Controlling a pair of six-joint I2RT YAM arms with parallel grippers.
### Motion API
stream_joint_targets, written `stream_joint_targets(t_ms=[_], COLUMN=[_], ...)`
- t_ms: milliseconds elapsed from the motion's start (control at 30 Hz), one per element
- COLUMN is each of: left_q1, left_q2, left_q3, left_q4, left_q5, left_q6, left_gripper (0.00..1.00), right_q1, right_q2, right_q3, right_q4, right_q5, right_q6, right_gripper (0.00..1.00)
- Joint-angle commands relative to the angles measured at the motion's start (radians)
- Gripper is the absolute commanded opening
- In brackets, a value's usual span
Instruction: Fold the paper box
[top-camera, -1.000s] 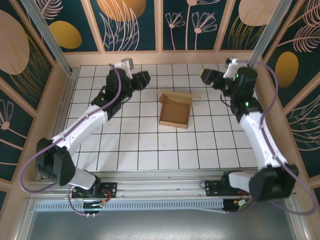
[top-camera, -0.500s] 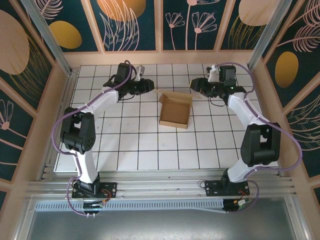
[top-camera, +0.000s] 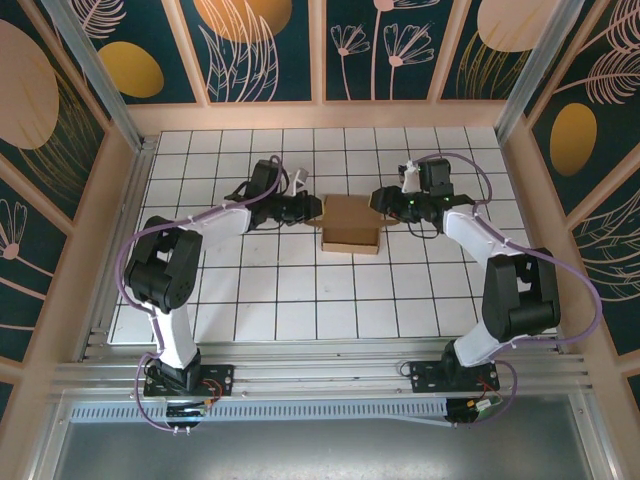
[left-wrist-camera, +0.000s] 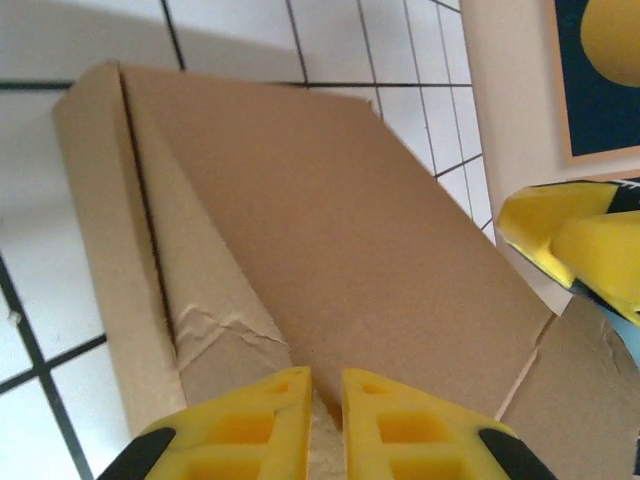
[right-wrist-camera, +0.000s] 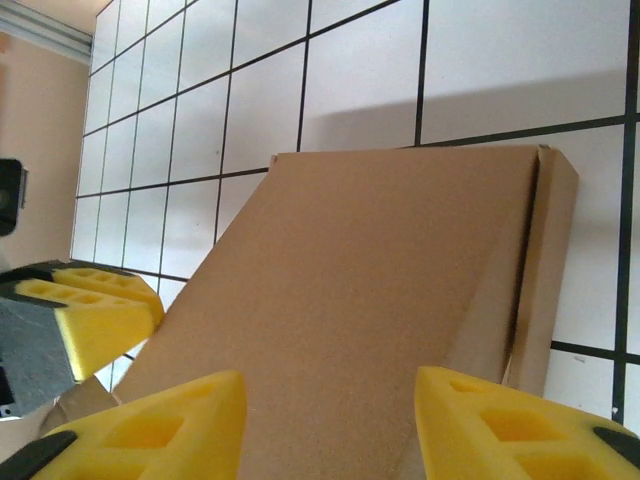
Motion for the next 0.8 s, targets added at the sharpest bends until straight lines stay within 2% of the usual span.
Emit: stream_joint_targets(t_ms=[0, 167, 233, 367, 567, 667, 767], left_q1=[-0.003, -0.003, -0.005, -0.016, -0.034, -0.048, -0.068], left_q2=[-0.056, -0.118, -0.125, -0.121, -0.144, -0.139, -0.127], left_q3=[-0.025, 0.002, 0.001, 0.000, -0.032, -0.053, -0.045], left_q4=[0.043, -0.094, -0.096, -0.087, -0.104, -0.076, -0.093], left_q5=[-0.006, -0.193, -0.188, -0.097, -0.157, -0.138, -0.140], left_q6=[-0.030, 0.059, 0.046, -0.010, -0.066, -0.088, -0.087], left_gripper=[0.16, 0.29, 0.32, 0.40, 0.57, 0.59, 0.58], right_q1=[0.009, -0.013, -0.019, 0.003, 0.037, 0.048, 0.073], right_q2=[-0.053, -0.149, -0.172, -0.172, -0.113, -0.077, -0.049], right_q3=[-0.015, -0.065, -0.076, -0.078, -0.066, -0.065, -0.061], right_q4=[0.059, 0.132, 0.113, 0.039, -0.040, -0.033, -0.028], right_q5=[0.015, 0.029, 0.060, 0.085, 0.141, 0.118, 0.146], right_q6=[0.035, 0.152, 0.190, 0.216, 0.184, 0.187, 0.192], right_gripper=[0.52, 0.56, 0.57, 0.61, 0.66, 0.61, 0.58])
